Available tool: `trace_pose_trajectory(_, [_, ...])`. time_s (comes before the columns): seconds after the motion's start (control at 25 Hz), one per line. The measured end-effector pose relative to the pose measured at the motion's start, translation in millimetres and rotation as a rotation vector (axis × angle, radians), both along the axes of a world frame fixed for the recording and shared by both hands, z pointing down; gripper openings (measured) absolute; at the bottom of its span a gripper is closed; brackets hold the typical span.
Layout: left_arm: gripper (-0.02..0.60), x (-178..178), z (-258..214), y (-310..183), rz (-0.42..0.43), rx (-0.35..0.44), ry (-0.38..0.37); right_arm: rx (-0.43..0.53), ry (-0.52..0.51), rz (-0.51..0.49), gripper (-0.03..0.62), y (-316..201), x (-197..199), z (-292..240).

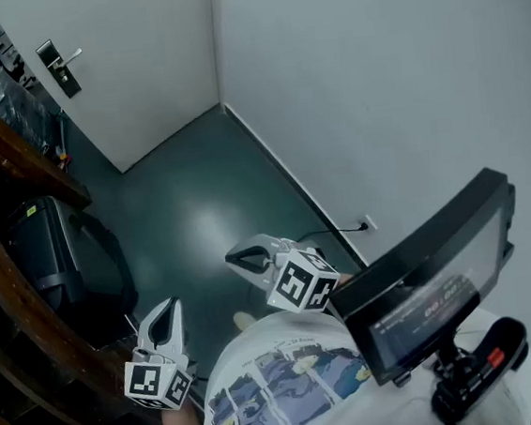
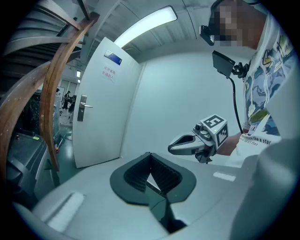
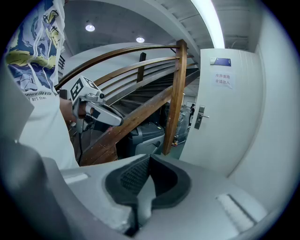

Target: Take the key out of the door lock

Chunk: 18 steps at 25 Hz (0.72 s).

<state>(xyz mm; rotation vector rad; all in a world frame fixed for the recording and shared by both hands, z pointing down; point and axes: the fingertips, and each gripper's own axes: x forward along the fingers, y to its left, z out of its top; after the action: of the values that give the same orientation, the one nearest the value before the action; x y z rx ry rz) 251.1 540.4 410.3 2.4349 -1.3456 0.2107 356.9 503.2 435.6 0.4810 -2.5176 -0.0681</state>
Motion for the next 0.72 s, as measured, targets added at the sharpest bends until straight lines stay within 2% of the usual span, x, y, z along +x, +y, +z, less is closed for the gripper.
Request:
trace_pose_trajectory(0.36, [0.006,-23,10,30,0.007,0.01,0.035,0.007,0.032,-0.004,0.003,26,-22,0])
trace_pose_trajectory(0.52, [0.005,-24,10,25,0.0,0.002,0.044,-0.004,0.001,0.025,0.003,17,-20,-2])
trace_pose_trajectory(0.72, [0.006,-40,16,-1,-0.036,0.008,0.008,-0.013,-0.022,0.016,0.015,-14,-32,2])
